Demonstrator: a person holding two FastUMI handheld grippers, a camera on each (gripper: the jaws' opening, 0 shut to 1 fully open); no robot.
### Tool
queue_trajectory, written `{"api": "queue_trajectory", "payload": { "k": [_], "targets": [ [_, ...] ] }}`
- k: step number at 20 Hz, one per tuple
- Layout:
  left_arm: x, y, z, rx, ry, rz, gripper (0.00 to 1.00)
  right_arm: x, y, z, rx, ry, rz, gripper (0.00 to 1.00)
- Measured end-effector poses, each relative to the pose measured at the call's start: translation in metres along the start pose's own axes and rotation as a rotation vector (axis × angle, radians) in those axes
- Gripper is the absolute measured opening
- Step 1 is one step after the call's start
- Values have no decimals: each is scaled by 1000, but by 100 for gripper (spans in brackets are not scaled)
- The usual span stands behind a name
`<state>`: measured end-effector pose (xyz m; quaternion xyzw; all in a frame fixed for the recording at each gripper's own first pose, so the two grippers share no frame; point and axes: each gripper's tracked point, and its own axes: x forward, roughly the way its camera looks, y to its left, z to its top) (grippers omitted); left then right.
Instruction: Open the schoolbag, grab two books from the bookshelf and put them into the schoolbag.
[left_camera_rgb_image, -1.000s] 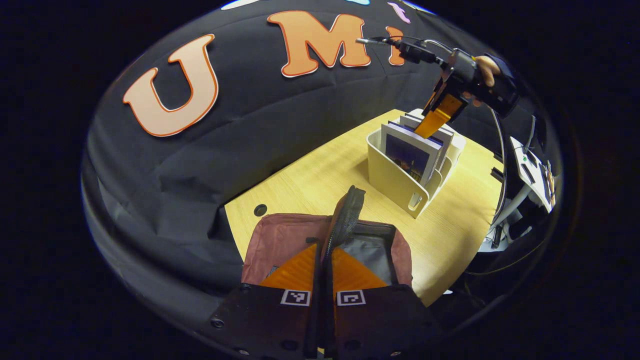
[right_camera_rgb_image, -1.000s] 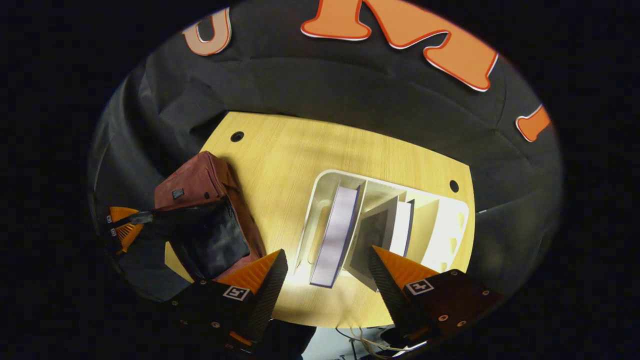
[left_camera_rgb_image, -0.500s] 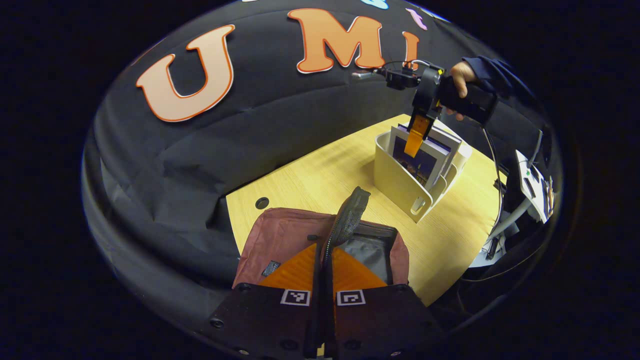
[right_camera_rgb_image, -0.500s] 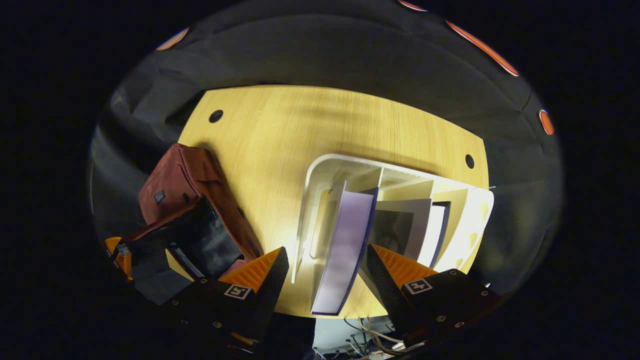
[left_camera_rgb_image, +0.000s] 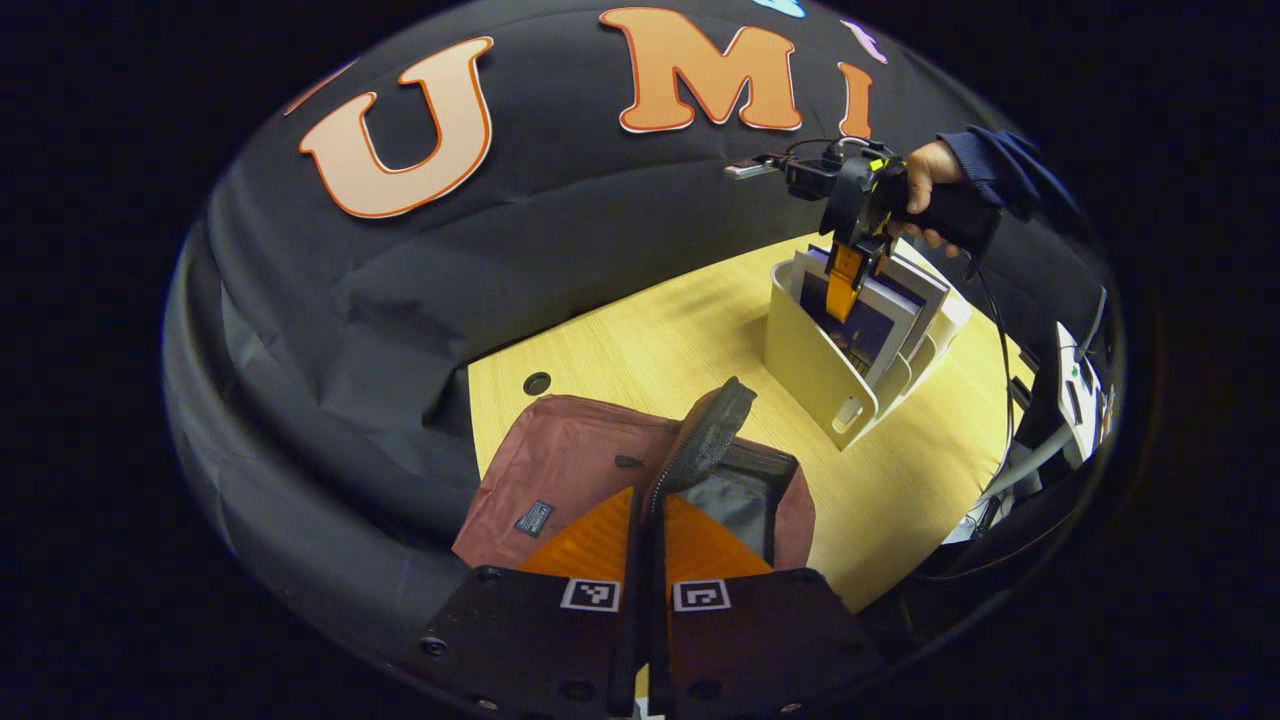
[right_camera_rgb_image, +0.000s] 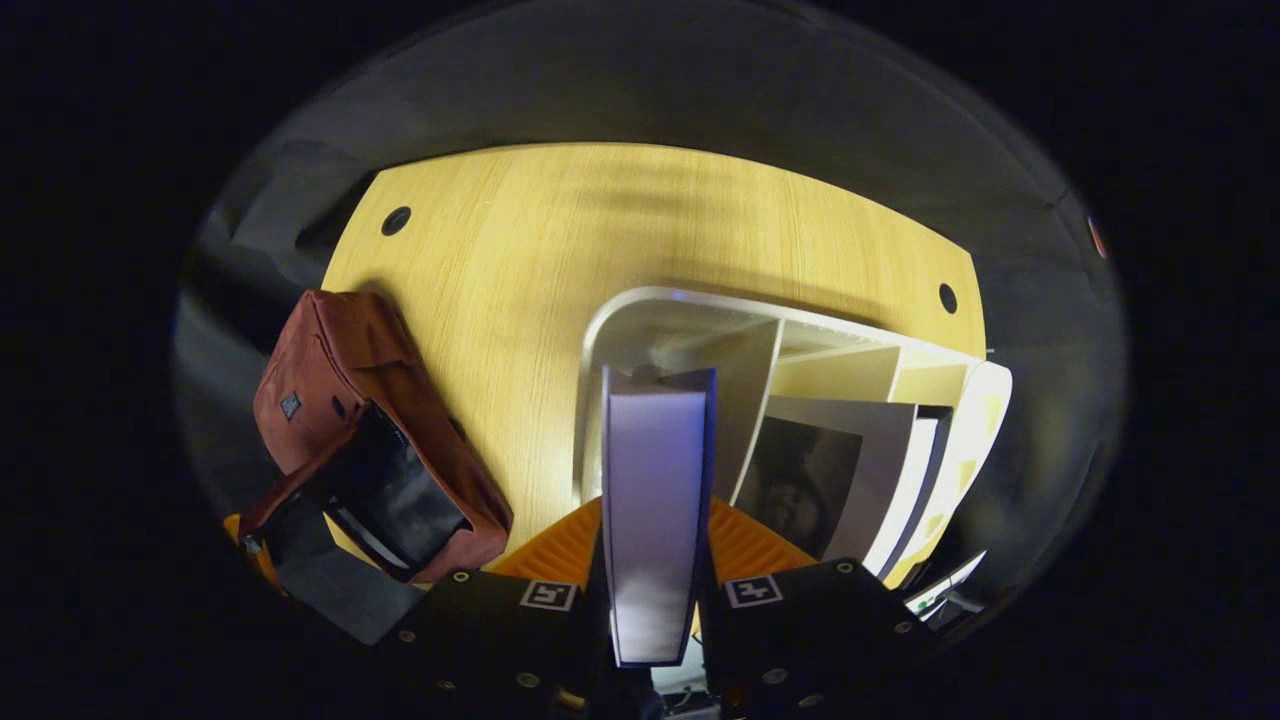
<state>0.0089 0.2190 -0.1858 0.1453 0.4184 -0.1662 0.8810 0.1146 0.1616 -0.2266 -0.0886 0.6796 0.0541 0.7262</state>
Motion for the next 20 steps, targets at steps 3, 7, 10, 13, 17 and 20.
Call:
{"api": "queue_trajectory", "payload": {
  "k": [3,7,10,13,17,20],
  "targets": [
    [6,-2,-3,-32,17,17,5,-3,-4,-3,13,-15,34,37],
    [11,7,0,-57,47,66,5,-34,-5,-3,-3,-97,120,35],
    [6,8,10,-15,49,58,6,-68,-7,-11,19,-154,167,35],
    [8,11,16,66,52,25,5,-103,-12,-20,74,-222,211,35],
    [12,16,20,145,49,-32,5,-140,-18,-38,170,-292,254,34],
    [18,12,22,169,39,-82,5,-165,-20,-52,256,-343,292,35]
  ]
}}
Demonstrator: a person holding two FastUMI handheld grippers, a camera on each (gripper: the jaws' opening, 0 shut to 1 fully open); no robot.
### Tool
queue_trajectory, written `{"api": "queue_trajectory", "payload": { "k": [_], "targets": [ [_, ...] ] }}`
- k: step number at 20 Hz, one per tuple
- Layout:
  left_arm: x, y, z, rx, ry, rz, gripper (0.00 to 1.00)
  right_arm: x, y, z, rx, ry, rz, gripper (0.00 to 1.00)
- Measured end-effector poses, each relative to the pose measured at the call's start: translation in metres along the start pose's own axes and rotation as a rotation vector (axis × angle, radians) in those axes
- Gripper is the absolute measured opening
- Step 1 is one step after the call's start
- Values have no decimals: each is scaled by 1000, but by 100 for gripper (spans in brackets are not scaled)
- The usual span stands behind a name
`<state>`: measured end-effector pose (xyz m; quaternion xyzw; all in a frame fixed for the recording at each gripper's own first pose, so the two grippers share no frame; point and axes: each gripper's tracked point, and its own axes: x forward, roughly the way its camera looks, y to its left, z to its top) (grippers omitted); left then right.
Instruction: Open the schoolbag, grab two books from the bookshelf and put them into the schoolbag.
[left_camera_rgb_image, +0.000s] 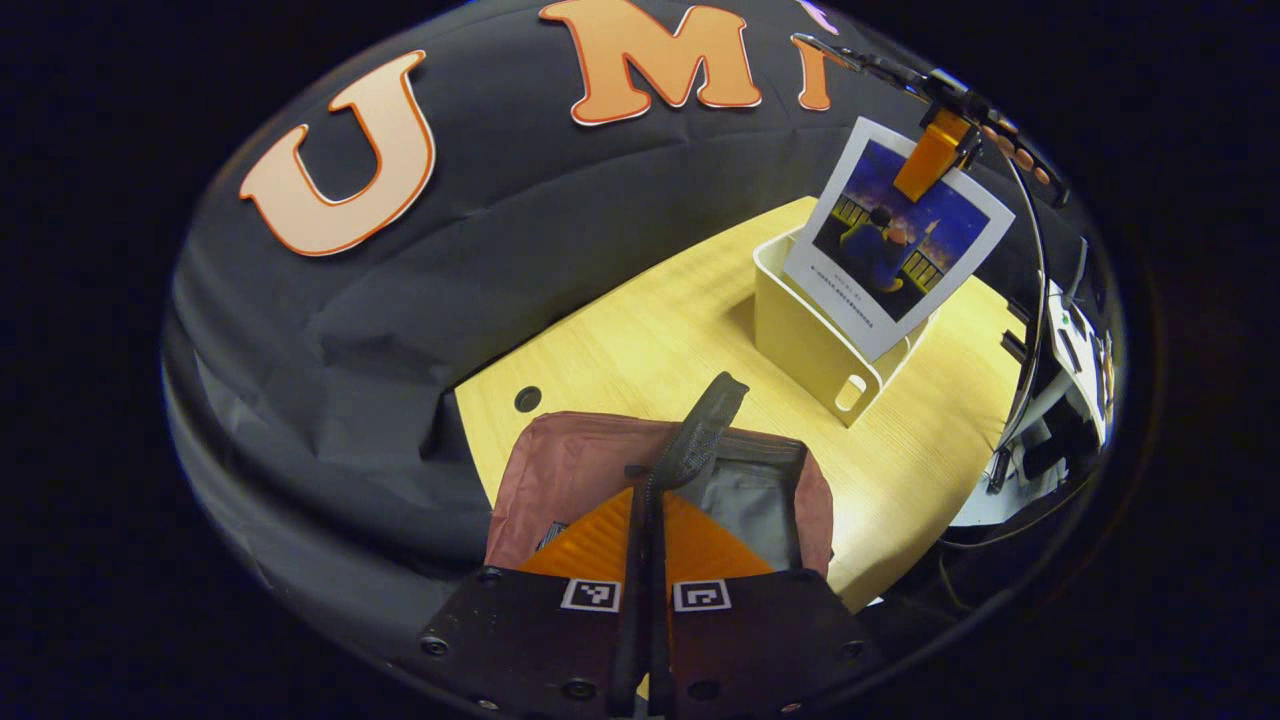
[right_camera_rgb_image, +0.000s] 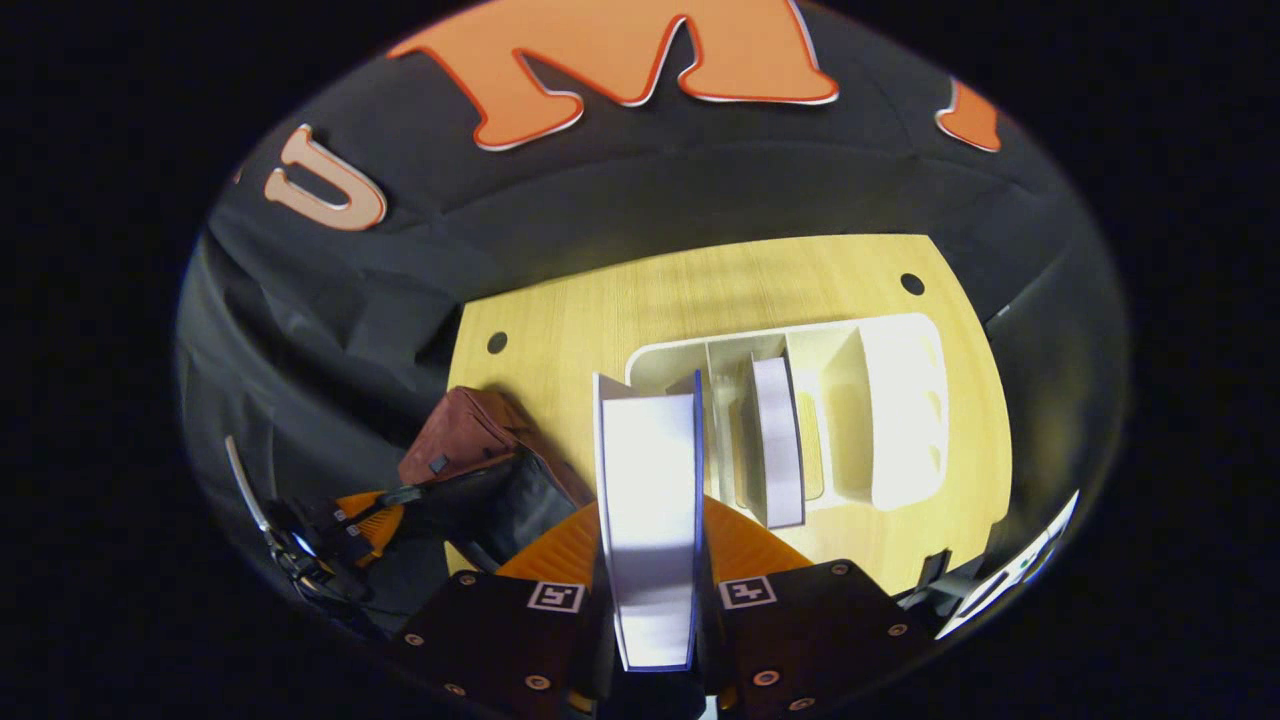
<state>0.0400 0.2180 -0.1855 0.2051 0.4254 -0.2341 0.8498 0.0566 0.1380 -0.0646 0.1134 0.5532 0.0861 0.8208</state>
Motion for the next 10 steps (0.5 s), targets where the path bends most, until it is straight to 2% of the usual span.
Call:
{"api": "queue_trajectory", "payload": {
  "k": [5,7,8,9,10],
  "targets": [
    [7,-1,9,57,-21,-55,5,-26,24,-27,96,-74,59,34],
    [8,0,12,82,-24,-72,5,-20,38,-48,140,-81,97,34],
    [6,0,12,88,-26,-81,10,-14,44,-58,167,-85,117,34],
    [5,0,13,92,-27,-90,5,-4,51,-68,195,-86,134,34],
    [4,0,15,100,-30,-96,5,6,57,-76,222,-87,151,34]
  ]
}}
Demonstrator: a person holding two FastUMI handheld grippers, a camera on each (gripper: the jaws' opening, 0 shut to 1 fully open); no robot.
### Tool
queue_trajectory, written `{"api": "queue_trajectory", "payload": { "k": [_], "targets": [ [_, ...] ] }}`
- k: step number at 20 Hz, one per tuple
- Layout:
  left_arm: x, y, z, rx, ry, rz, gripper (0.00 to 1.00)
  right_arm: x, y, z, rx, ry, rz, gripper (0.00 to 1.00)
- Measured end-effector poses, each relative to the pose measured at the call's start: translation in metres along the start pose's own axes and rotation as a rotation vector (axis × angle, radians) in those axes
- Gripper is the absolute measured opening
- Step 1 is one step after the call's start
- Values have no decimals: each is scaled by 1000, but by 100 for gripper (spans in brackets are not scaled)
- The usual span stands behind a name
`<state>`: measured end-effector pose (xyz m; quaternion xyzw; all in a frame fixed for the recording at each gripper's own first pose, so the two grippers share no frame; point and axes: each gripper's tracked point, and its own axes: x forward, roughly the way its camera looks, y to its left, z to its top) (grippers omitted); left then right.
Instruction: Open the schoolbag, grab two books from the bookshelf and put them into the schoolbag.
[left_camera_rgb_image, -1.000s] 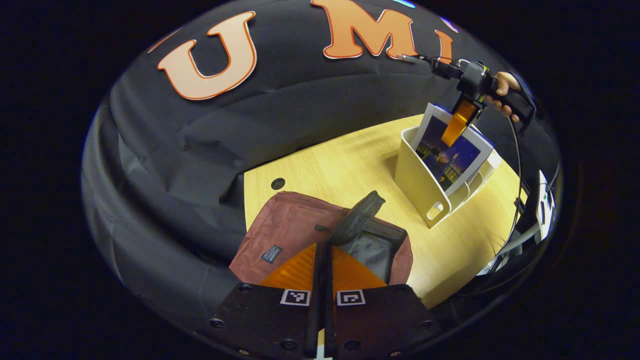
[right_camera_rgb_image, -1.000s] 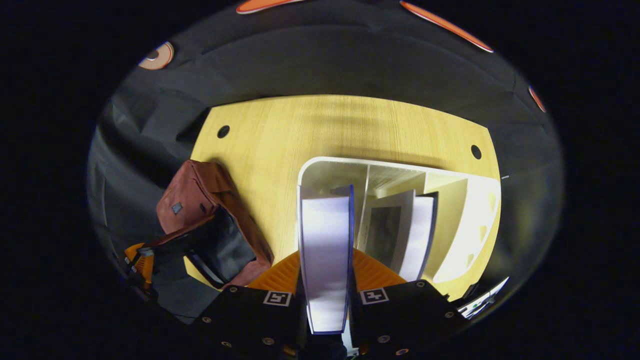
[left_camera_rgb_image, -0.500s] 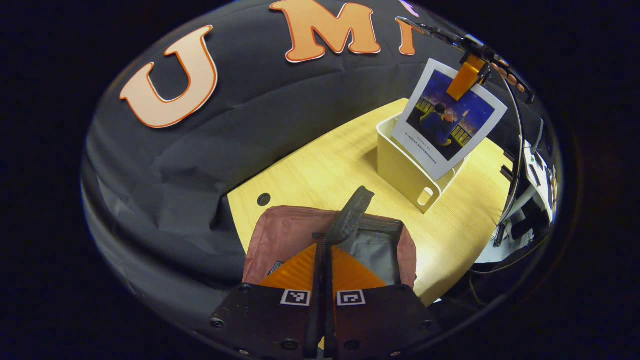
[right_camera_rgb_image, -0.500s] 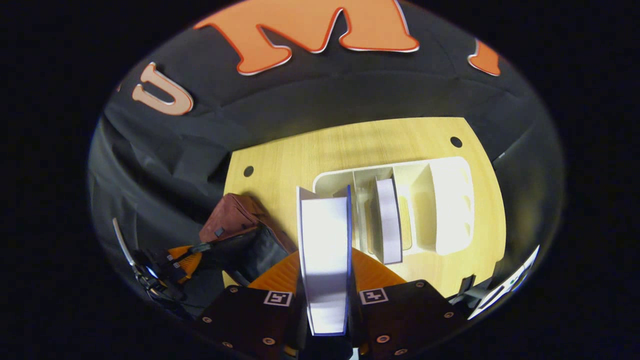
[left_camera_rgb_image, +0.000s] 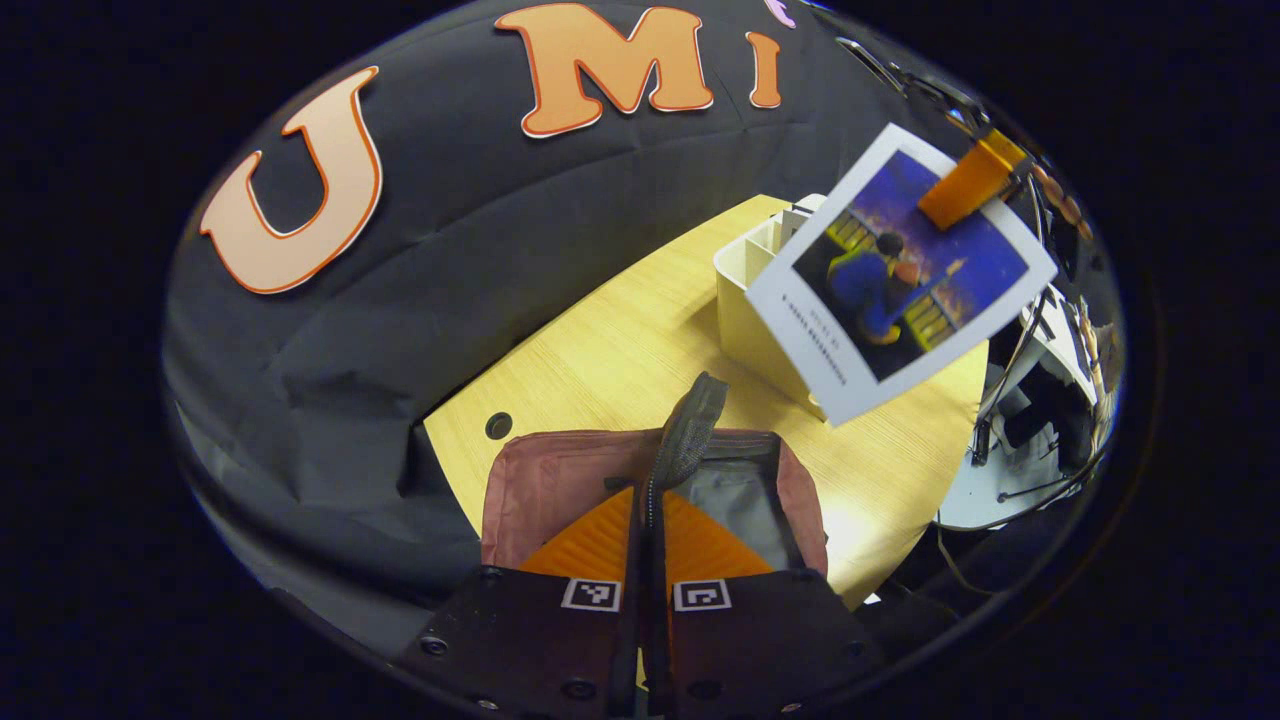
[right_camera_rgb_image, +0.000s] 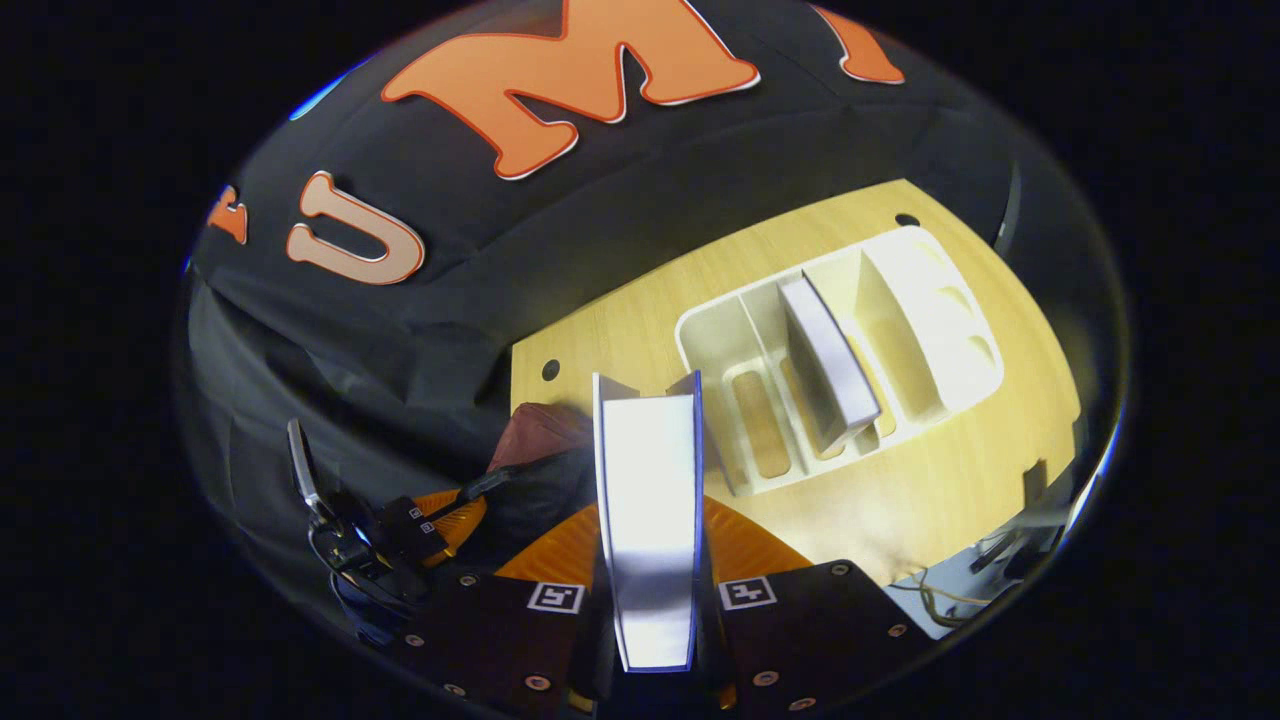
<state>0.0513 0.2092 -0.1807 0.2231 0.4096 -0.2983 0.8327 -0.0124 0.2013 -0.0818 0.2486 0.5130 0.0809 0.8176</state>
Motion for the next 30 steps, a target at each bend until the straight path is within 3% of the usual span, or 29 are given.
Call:
{"api": "queue_trajectory", "payload": {
  "k": [6,7,8,16,24,30],
  "targets": [
    [-4,-1,0,25,1,-18,5,54,20,-59,136,16,100,33],
    [-4,-2,1,23,1,-19,10,65,27,-64,156,9,121,33],
    [-3,-4,-1,21,3,-19,5,76,34,-70,166,12,141,33],
    [-9,-27,-1,31,-4,-49,5,138,52,-95,245,-29,214,33],
    [-7,-25,-1,26,13,-27,5,154,67,-133,356,40,321,33],
    [-4,-33,-3,54,20,-32,5,169,76,-160,340,82,347,33]
  ]
}}
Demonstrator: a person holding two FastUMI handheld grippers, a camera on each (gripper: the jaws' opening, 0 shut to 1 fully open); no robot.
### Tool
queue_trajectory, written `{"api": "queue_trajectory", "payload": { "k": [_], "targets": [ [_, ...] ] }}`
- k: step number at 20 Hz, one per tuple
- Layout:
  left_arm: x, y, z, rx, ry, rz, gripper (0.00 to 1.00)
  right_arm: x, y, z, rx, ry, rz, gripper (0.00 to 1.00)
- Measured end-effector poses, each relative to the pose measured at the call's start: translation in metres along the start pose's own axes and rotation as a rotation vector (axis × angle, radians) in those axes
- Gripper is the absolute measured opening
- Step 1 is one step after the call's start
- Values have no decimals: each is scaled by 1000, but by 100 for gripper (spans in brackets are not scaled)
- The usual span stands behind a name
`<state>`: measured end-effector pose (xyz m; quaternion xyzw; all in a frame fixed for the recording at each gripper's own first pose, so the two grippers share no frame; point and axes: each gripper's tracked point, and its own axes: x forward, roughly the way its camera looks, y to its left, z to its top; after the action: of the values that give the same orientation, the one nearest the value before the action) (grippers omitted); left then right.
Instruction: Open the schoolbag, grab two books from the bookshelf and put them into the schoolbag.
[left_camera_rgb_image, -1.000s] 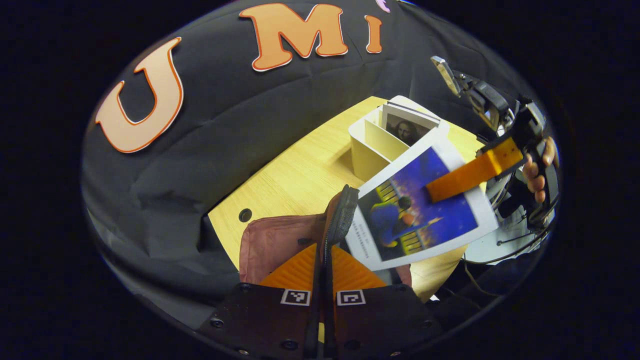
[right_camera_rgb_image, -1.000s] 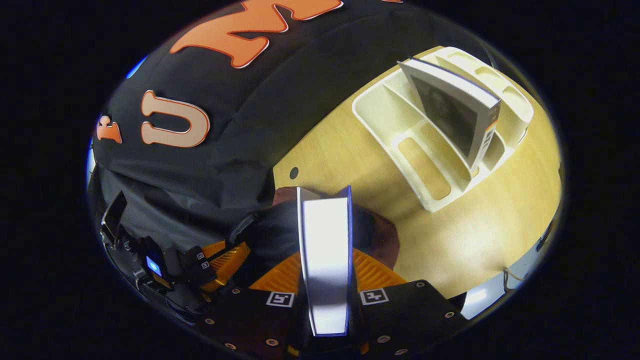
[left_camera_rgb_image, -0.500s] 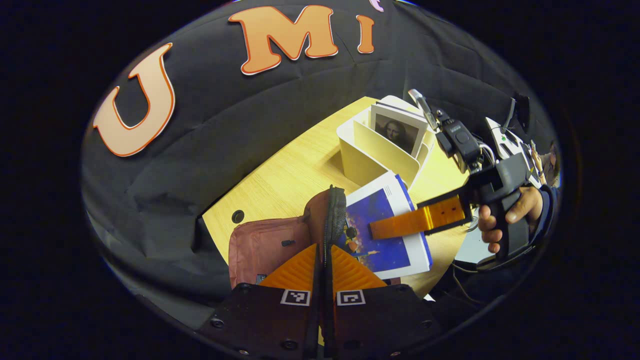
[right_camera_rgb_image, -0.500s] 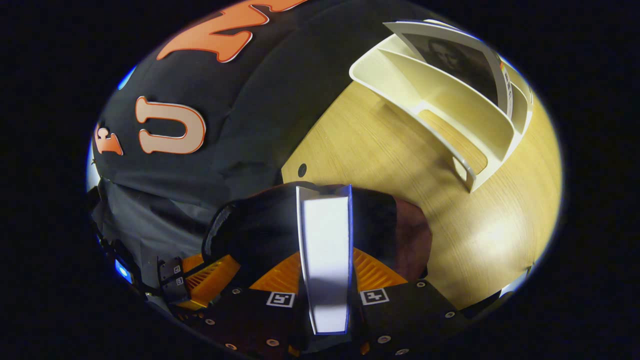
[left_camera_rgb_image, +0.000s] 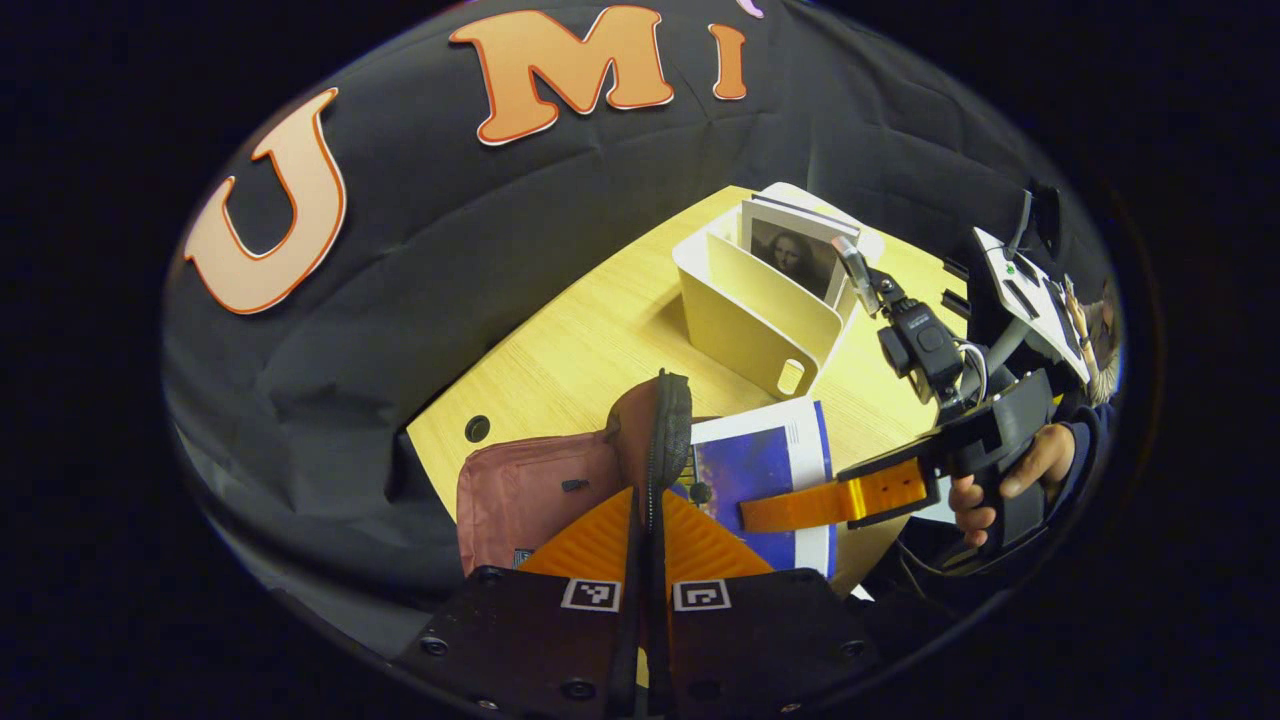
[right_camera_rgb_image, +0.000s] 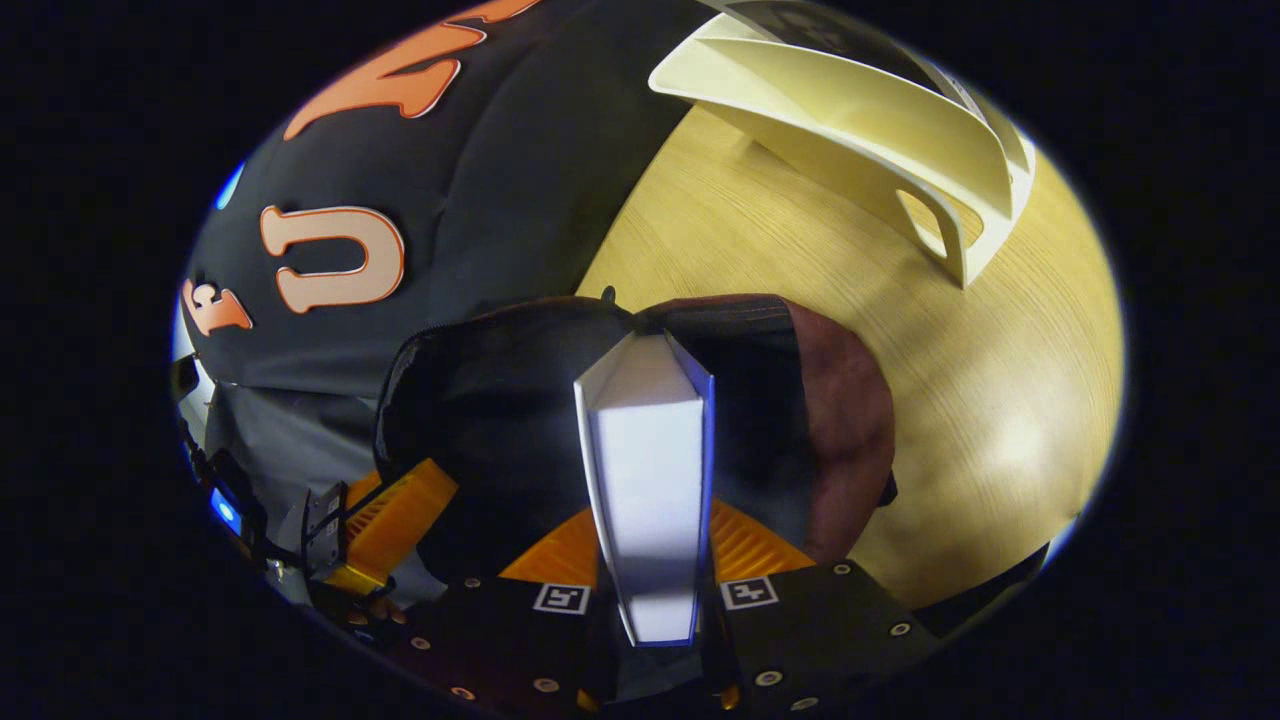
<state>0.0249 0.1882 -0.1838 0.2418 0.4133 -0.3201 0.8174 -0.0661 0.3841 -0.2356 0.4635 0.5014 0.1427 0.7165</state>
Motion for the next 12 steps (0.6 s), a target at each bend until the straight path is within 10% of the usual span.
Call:
{"api": "queue_trajectory", "payload": {
  "k": [12],
  "targets": [
    [0,-12,-2,-29,2,-27,5,11,-17,-21,11,59,21,33]
  ]
}}
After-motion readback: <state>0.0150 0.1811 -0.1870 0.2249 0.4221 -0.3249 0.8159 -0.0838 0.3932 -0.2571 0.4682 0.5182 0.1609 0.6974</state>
